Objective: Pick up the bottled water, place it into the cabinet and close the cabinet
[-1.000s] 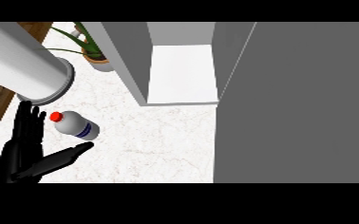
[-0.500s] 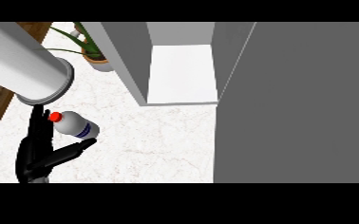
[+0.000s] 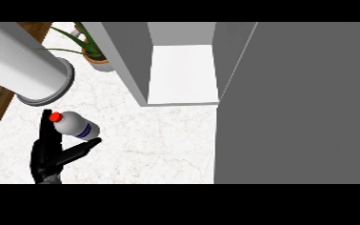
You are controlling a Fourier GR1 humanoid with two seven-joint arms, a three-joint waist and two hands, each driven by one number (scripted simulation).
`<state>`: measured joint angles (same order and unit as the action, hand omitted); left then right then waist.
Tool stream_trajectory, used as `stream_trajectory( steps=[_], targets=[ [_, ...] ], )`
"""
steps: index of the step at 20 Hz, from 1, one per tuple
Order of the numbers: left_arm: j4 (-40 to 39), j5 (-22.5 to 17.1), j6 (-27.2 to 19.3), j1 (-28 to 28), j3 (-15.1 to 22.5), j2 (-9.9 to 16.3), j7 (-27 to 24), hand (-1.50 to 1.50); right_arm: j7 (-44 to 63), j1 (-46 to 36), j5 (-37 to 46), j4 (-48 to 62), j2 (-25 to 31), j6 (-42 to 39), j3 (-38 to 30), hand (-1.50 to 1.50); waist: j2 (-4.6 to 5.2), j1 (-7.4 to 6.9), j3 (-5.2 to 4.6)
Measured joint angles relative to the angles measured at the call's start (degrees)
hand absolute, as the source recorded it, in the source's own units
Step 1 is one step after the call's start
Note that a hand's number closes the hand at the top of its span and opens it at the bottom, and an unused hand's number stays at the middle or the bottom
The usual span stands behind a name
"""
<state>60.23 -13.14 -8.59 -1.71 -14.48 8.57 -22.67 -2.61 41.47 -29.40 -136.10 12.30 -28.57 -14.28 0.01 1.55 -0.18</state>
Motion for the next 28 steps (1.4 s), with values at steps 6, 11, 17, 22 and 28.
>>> stream_trajectory(
  steps=[6, 11, 17, 22, 28],
  targets=[
    [-8.61, -3.01, 7.49, -2.76, -1.93, -0.06, -6.76, -1.5, -2.38, 2.77, -1.16, 0.24, 0.06, -1.65, -0.39, -1.5, -0.01, 0.13, -0.02],
    [-15.41, -3.95, 12.13, -5.85, -2.89, 0.17, -11.76, 1.5, -3.04, 4.02, -2.16, 0.24, 0.89, -1.42, -1.09, -1.5, 0.07, 0.08, -0.04],
    [-21.04, -7.76, 18.25, -9.08, -5.39, -0.52, -15.18, 1.5, -4.86, 5.14, -3.1, 0.5, 1.41, -2.28, -1.73, -1.5, 0.03, 0.01, -0.02],
    [-24.76, -8.37, 21.1, -11.6, -5.9, -0.25, -17.72, 1.5, -5.74, 6.42, -3.9, 0.54, 1.54, -2.67, -2.22, -1.5, 0.04, -0.12, 0.0],
    [-25.54, -7.11, 22.66, -13.01, -4.82, 0.19, -21.12, 1.5, -5.76, 6.52, -4.82, 0.52, 2.65, -1.98, -2.97, -1.5, 0.03, -0.41, 0.03]
  ],
)
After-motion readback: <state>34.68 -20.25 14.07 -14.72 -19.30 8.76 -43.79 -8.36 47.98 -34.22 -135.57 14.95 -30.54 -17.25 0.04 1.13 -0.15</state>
